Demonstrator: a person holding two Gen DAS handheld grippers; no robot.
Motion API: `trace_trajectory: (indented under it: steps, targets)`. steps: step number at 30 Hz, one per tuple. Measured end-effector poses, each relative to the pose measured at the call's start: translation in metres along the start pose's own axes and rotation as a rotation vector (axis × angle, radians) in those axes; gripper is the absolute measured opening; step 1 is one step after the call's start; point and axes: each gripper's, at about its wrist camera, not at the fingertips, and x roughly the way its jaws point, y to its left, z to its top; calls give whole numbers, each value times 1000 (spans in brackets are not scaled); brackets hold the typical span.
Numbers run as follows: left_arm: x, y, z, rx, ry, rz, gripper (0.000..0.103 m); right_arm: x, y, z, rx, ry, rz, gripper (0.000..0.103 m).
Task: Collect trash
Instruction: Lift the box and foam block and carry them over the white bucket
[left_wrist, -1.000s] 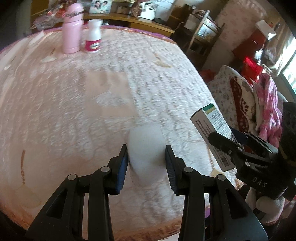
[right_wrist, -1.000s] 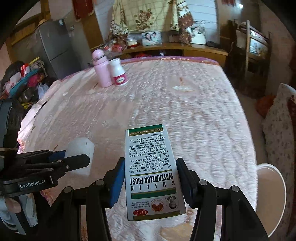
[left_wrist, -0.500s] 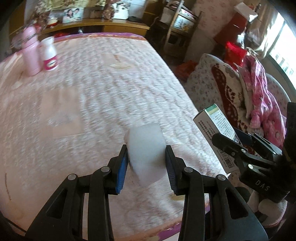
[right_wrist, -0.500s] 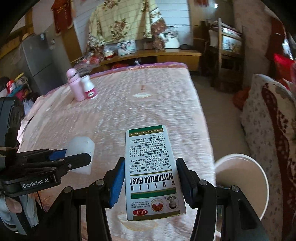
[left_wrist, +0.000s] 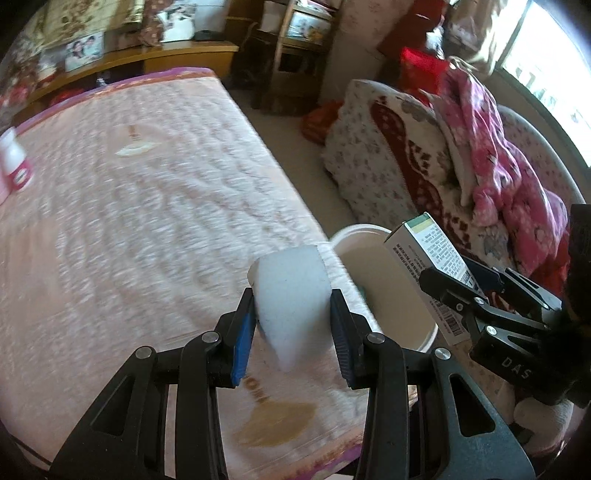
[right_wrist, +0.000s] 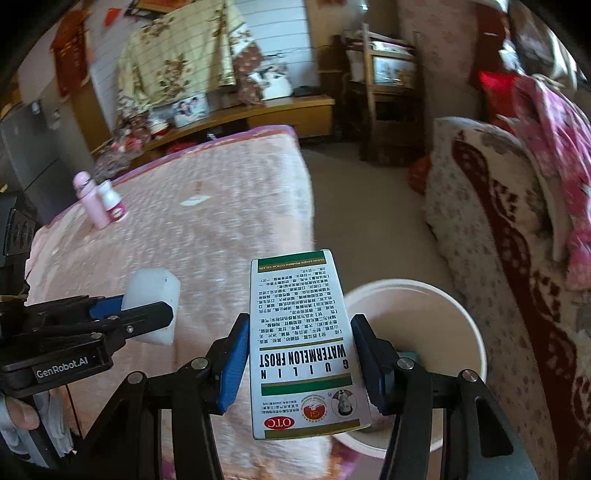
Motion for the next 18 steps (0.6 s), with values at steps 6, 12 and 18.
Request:
trace_trajectory:
  steps: [6,12,18]
  targets:
    - [29,-31,8,40,37,-38,36,1,-45,-11,76,17,-54,53]
    - [60,-57,14,73,69,-79,36,10,-82,-24,148,43,-83,53]
    - [83,-70,15,77,96,-121,37,20,-106,-35,199,68,-94,53]
